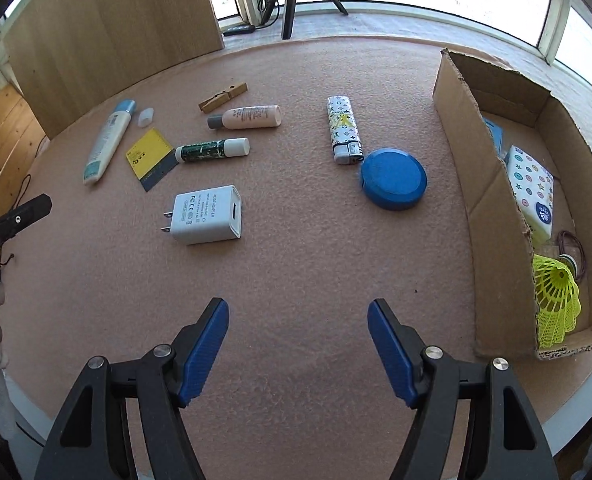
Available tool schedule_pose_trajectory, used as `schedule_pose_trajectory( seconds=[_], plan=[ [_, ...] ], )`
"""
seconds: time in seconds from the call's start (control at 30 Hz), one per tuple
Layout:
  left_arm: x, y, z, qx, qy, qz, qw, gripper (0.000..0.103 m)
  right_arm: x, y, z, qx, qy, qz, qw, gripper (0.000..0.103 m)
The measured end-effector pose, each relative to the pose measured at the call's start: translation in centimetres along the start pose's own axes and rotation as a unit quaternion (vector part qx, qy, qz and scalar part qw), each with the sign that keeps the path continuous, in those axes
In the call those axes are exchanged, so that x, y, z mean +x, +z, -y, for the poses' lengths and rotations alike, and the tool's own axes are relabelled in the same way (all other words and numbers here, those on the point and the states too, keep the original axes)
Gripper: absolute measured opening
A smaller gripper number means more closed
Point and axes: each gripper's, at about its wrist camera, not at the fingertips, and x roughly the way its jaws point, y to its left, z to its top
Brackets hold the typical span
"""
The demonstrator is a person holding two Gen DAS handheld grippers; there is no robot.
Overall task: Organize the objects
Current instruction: 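Move both tools back toward the white USB charger on the mat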
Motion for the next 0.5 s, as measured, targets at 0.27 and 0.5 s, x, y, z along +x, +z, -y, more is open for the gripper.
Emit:
schedule_pose_trajectory(
  seconds=[0.27, 0.5],
  plan=[
    [1.1, 0.3, 0.6, 0.014, -0.002, -0.010, 0.9998, 0.061, -0.4, 1.3, -0.7, 0.001, 0.002, 0.017, 1.000, 0.068],
    [2.1, 0.6, 0.4, 0.021, -0.001, -0.022, 0.9995, 0.061, 0.1, 2.2, -0.4, 0.016, 0.018, 0.016, 1.000, 0.068]
  ],
)
